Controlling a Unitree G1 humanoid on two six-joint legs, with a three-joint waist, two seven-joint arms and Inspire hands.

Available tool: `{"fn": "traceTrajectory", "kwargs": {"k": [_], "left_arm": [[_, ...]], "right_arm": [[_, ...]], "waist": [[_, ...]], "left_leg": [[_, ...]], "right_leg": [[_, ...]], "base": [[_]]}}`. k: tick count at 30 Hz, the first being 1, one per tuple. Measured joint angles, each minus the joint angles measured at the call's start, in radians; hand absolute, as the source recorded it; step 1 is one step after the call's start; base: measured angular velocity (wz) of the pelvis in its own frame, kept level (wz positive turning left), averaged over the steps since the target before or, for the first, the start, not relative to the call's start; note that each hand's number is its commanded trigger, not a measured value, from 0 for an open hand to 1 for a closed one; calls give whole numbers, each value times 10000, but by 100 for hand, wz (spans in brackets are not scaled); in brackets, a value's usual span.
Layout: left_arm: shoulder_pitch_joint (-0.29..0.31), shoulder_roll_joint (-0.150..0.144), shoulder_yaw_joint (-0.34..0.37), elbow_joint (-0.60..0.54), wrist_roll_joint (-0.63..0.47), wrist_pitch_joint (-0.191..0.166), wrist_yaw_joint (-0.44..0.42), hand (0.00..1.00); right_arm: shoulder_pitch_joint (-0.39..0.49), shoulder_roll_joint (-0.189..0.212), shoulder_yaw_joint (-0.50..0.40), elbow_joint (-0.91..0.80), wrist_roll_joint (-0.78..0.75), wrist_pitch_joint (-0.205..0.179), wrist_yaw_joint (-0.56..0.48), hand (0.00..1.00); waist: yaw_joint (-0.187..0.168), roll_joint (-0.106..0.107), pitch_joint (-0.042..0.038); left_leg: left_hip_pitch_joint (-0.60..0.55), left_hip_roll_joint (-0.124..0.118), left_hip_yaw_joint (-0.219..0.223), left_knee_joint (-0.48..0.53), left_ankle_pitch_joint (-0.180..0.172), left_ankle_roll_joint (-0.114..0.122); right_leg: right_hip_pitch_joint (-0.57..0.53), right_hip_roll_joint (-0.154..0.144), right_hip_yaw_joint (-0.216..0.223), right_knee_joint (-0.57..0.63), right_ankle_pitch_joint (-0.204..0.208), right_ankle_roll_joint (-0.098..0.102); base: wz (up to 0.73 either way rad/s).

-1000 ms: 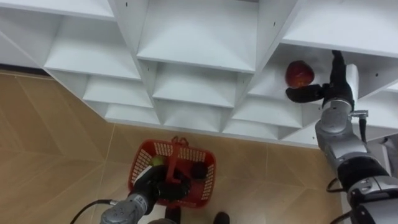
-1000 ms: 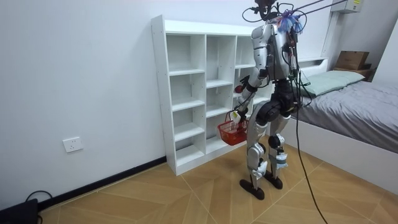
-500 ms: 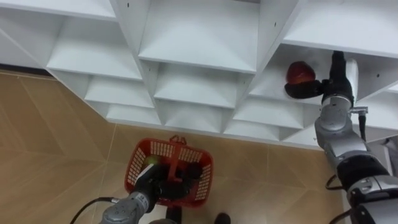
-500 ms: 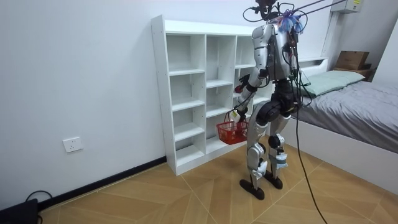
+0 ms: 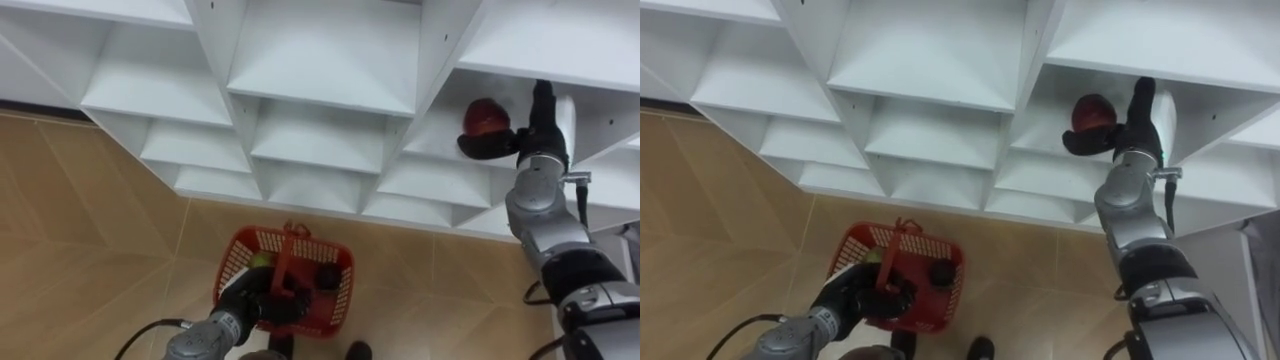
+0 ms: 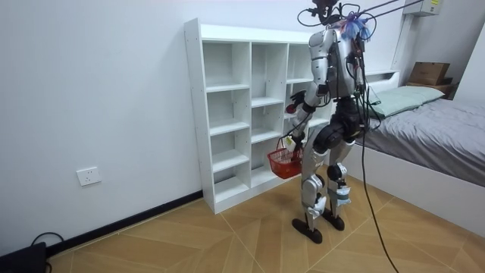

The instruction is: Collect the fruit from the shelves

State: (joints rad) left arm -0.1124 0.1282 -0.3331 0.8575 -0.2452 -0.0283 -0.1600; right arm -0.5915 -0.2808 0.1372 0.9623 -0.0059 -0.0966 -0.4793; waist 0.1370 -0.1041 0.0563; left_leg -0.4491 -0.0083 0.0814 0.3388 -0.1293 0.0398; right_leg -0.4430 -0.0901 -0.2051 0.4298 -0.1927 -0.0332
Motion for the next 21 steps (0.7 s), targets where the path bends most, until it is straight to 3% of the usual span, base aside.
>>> {"fn": "traceTrajectory", "kwargs": {"k": [13,21], "left_arm": [[187,41,-322,41,-369,1,49,100],[215,1,-320,43,-368,0,46,100]], "right_arm": [[-26,-12,10,-3,-473,-37,-36,0],[-66,-13,5,-3,-487,-37,-36,0]], "waist": [[86,33,-4],[88,173,3]], "left_leg": [[-370,-54,-152,25,55,13],[-493,-54,-174,40,57,14]], "right_leg": [[-285,-91,-254,43,1,-2],[-384,-101,-312,45,2,-3]], "base": [[5],[0]]}}
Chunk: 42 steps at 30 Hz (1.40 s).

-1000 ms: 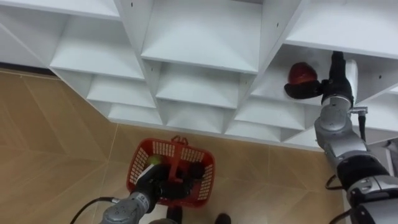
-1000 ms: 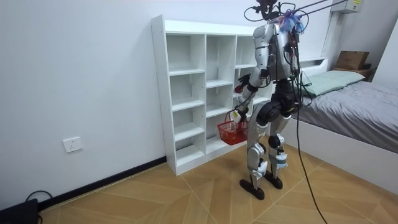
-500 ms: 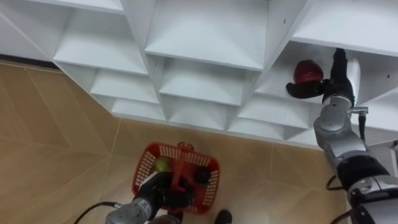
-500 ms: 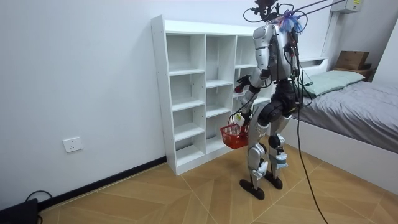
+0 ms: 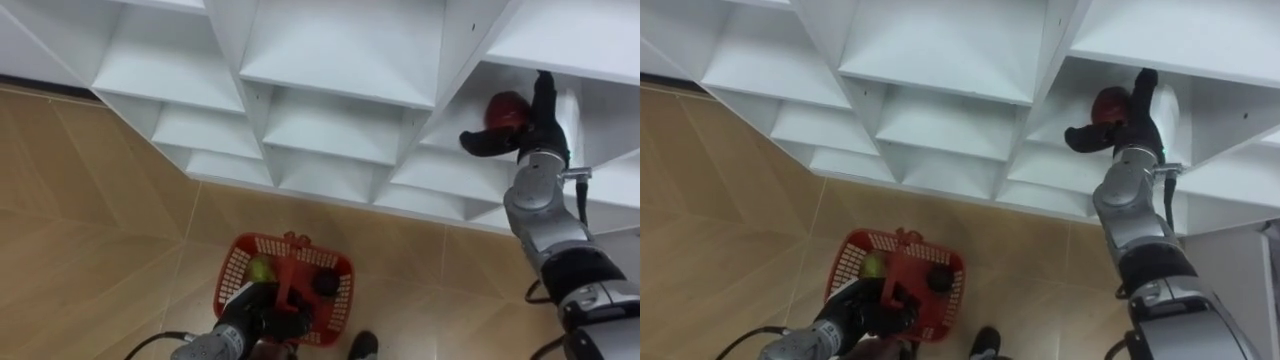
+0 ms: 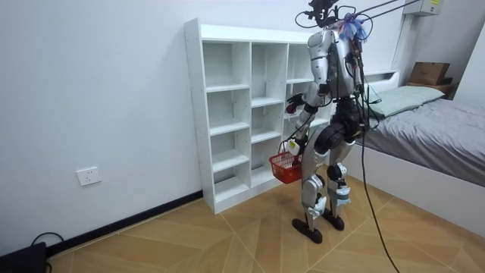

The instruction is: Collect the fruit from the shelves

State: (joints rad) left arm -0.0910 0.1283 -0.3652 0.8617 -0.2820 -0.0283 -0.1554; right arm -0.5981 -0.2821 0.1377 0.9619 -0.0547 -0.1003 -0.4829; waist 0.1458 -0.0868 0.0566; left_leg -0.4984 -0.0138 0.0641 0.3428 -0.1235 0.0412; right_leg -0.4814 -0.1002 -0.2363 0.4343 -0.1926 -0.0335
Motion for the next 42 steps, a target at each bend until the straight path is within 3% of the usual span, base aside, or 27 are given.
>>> {"fn": "traceTrajectory", "kwargs": {"k": [8,10,11,12,15,42], "left_arm": [[3,-29,5,-2,0,0,-10,100],[-1,-32,9,-1,0,0,-14,100],[1,-30,9,-2,-4,0,-21,100],[0,-30,9,-2,-4,0,-32,100],[2,-29,9,-2,-4,5,-54,100],[-13,19,7,-77,-6,20,-3,100]], "right_arm": [[-98,-32,-8,0,-313,0,-42,2],[-149,-42,-7,0,-372,0,-50,16],[-148,-42,-8,0,-372,1,-50,51],[-149,-53,-8,0,-372,2,-50,58],[-149,-94,-8,-1,-372,20,-49,100],[-82,-139,2,-2,-312,121,-32,100]], "waist": [[6,12,-2],[5,12,-1],[-1,11,-1],[-6,10,-1],[-7,5,2],[-40,-12,10]], "left_leg": [[-324,1,35,12,24,-5],[-369,1,48,14,31,-4],[-370,1,49,16,31,-4],[-377,2,49,16,31,-3],[-391,1,49,20,30,-3],[-401,1,141,93,34,-1]], "right_leg": [[-400,-28,-7,148,0,-2],[-459,-29,6,157,0,-2],[-458,-31,1,160,0,-2],[-459,-33,-2,160,0,-2],[-464,-38,-6,160,0,-2],[-432,-55,-25,134,-66,-62]], "base": [[0],[0],[0],[0],[0],[0]]}}
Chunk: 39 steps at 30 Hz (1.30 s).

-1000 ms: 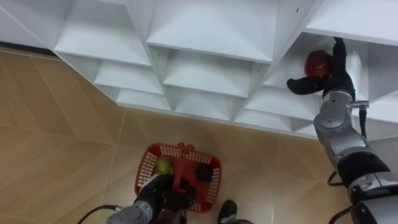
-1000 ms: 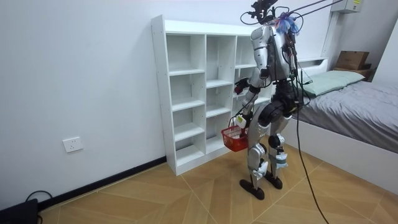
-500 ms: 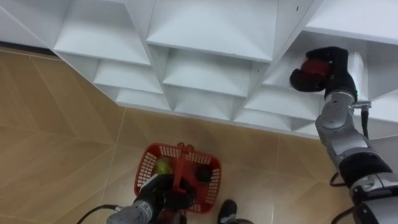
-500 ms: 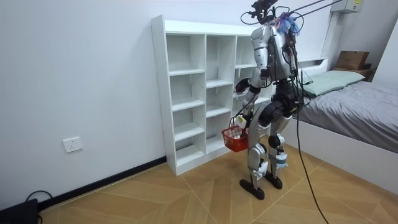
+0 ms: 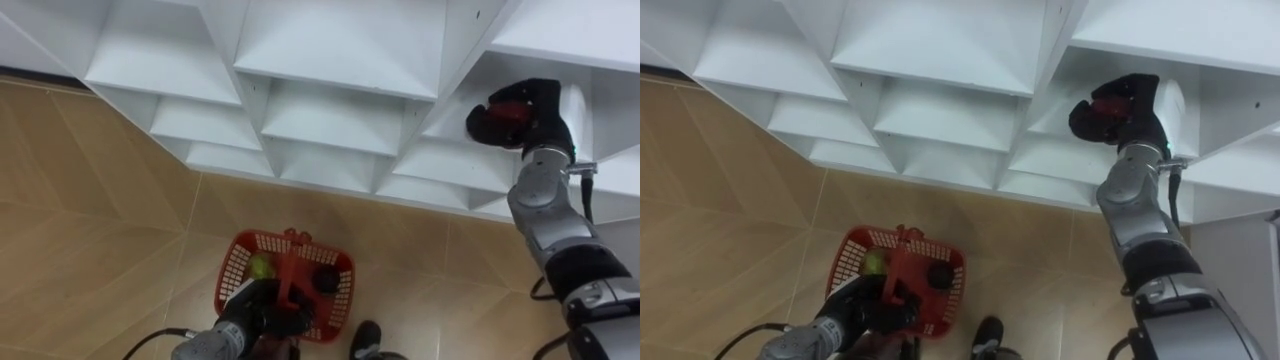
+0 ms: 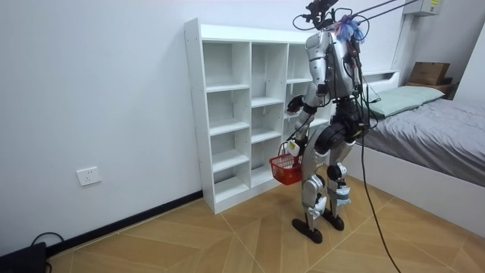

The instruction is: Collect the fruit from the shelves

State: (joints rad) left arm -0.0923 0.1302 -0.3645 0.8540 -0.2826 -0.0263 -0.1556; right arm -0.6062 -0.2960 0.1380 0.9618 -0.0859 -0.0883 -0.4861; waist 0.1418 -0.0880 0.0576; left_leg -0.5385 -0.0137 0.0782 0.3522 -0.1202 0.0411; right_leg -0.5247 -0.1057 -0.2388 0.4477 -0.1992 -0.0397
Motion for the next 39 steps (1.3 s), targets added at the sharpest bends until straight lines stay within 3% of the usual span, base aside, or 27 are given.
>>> {"fn": "traceTrajectory", "kwargs": {"k": [14,22,26,31,33,37,39], "left_arm": [[-129,5,83,-29,11,49,115,100],[-342,-128,249,-33,-6,82,415,100],[-447,-126,287,-143,-38,75,457,100],[-458,-233,313,-245,-190,74,481,100],[-451,-274,388,-241,-213,74,591,100],[-471,-339,381,-243,-214,2,623,100],[-452,-373,382,-244,-206,-41,623,100]], "right_arm": [[58,26,144,-393,112,253,226,100],[643,403,190,-1656,968,233,777,100],[1407,645,260,-2402,1400,230,1033,100],[1828,711,576,-2537,1632,168,1548,100],[2023,962,576,-2685,1639,141,1876,100],[2329,1072,694,-2749,1844,-3,2447,100],[2835,1099,975,-3052,2182,-81,2880,100]], "waist": [[-134,4,-5],[-336,39,-29],[-344,156,-96],[-450,421,-244],[-586,527,-308],[-792,581,-329],[-769,599,-333]], "left_leg": [[54,9,-79,136,0,2],[285,30,-11,92,0,2],[453,89,-4,105,-2,2],[898,95,27,-104,-5,6],[1115,131,32,-190,-4,2],[1371,178,135,-272,-3,-9],[1510,272,333,-296,-22,-32]], "right_leg": [[177,-12,-108,-15,-3,-2],[383,15,-49,-91,0,-4],[662,98,-74,-280,101,-7],[1092,134,-76,-538,137,22],[1337,198,-76,-700,175,10],[1569,245,-38,-823,198,-2],[1694,364,192,-990,312,2]], "base": [[2],[-1],[0],[0],[-2],[-7],[-25]]}}
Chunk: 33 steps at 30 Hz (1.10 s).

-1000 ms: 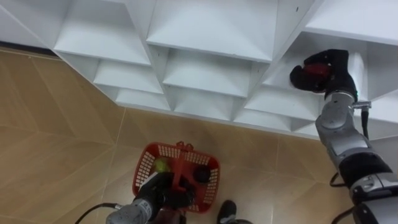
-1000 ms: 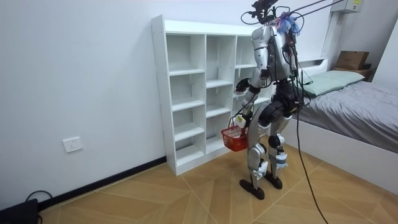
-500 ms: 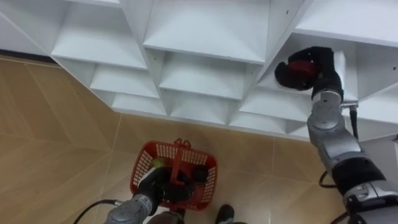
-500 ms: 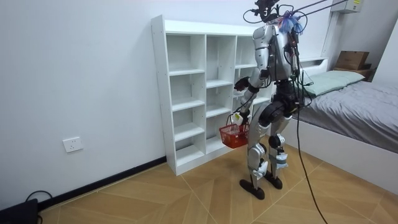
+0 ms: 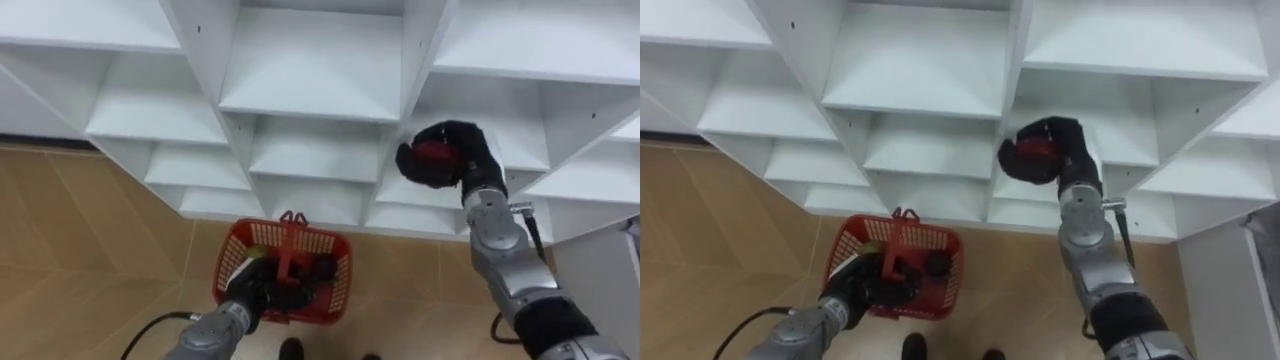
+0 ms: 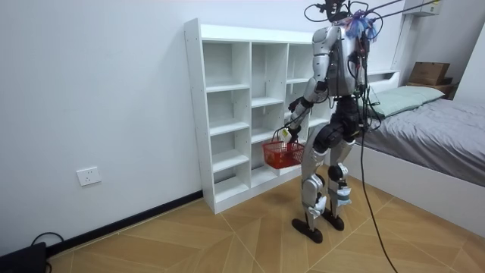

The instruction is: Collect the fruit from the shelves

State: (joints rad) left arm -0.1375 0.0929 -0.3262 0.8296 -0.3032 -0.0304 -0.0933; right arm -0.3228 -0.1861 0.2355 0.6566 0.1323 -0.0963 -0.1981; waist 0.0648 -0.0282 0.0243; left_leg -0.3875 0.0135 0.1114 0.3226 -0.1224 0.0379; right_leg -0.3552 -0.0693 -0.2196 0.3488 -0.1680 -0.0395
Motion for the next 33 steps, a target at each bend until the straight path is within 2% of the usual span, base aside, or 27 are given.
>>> {"fn": "traceTrajectory", "kwargs": {"k": [5,9,14,18,25,28,33], "left_arm": [[37,-65,198,-227,-8,-138,-38,100],[40,-146,123,-372,-401,-274,-63,100],[96,-338,2,-372,-581,-454,-158,100],[138,-322,-523,-372,-580,-616,-334,100],[234,-348,-726,-457,-578,-681,-443,100],[237,-351,-756,-458,-579,-827,-449,100],[241,-394,-1016,-638,-590,-882,-555,100]], "right_arm": [[970,329,144,-347,334,-44,768,100],[1385,363,306,-345,622,-52,1210,100],[1456,393,574,1,751,-203,1567,100],[1476,534,807,294,1036,-257,1801,100],[1481,857,1059,685,1020,-260,1917,100],[1474,994,1057,688,1019,-272,1897,100],[1462,1021,1055,836,1018,-369,1878,100]], "waist": [[-75,77,7],[-92,237,21],[-144,276,39],[-151,259,49],[-178,255,55],[-164,258,63],[-125,290,101]], "left_leg": [[109,116,209,-26,-35,-44],[116,150,213,5,-60,-67],[148,160,226,2,-59,-70],[152,160,232,3,-59,-70],[153,157,237,-11,-62,-75],[158,155,237,-13,-63,-75],[153,156,230,-15,-67,-79]], "right_leg": [[51,115,160,-84,92,-49],[45,147,164,-48,89,-69],[34,148,181,-27,72,-90],[39,148,185,-42,74,-90],[50,155,181,-72,73,-89],[50,151,177,-58,73,-88],[44,152,174,-64,70,-86]], "base": [[-16],[-1],[0],[0],[0],[0],[0]]}}
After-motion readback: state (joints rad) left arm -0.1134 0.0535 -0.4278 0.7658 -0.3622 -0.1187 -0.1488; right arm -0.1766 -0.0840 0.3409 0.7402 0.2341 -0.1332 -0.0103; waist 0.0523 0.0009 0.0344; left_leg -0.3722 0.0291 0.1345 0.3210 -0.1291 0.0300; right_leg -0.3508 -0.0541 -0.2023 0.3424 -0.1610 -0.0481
